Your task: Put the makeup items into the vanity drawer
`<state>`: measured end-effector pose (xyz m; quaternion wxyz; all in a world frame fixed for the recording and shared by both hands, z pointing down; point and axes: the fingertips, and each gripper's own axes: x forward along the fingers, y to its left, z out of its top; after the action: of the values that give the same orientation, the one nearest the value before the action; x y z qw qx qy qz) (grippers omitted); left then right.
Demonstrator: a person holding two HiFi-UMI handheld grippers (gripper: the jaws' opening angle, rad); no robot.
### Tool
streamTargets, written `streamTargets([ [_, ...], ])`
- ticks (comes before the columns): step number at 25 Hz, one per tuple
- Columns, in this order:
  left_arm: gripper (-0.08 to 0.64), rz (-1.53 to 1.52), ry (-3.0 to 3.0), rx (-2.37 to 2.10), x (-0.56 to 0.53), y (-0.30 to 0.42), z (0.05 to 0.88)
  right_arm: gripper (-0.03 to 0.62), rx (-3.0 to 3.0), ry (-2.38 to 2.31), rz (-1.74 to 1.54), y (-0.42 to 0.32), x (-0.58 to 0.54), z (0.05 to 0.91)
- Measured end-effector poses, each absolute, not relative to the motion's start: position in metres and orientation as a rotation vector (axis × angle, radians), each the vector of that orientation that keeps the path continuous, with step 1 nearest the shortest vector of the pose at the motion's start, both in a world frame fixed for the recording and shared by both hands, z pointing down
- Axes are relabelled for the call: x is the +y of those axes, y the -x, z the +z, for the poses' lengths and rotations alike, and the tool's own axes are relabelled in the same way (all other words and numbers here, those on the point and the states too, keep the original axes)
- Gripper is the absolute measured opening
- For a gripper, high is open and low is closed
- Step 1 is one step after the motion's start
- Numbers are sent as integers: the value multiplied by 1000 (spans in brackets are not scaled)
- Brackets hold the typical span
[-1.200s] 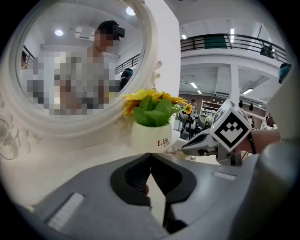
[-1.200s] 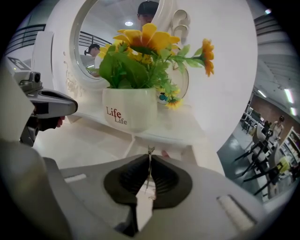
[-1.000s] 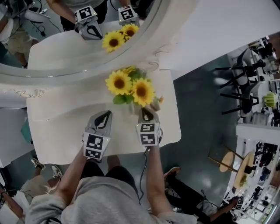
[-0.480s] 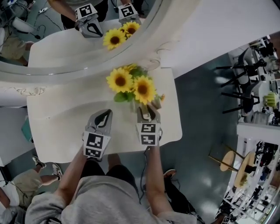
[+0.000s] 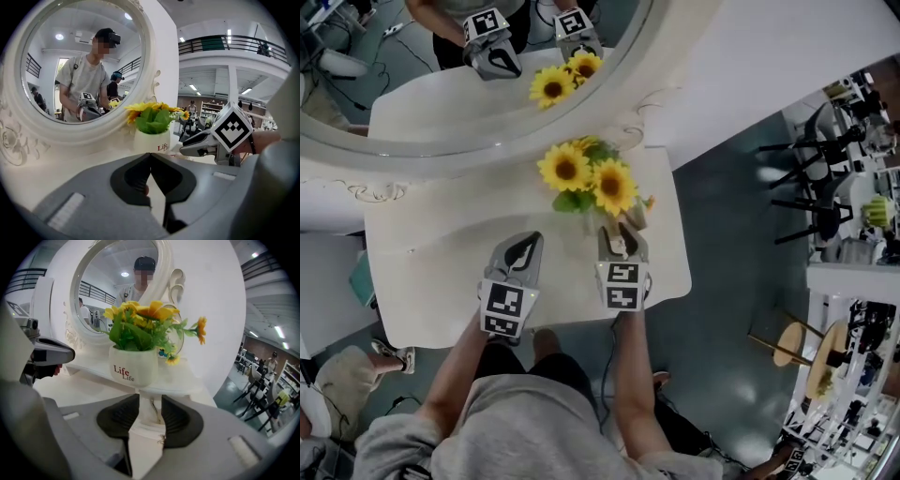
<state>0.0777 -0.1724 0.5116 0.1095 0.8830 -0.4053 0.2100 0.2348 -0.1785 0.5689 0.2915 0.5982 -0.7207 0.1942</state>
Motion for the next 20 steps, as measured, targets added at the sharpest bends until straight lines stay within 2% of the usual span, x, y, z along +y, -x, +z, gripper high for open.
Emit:
streamTargets([
  [10, 11, 550, -2663, -1237, -161, -40, 465, 152, -1972, -1699, 424, -199, -160, 508],
  [20, 11, 460, -2738, -1258, -142, 12, 417, 150, -2034, -1790, 309, -130, -132, 445],
])
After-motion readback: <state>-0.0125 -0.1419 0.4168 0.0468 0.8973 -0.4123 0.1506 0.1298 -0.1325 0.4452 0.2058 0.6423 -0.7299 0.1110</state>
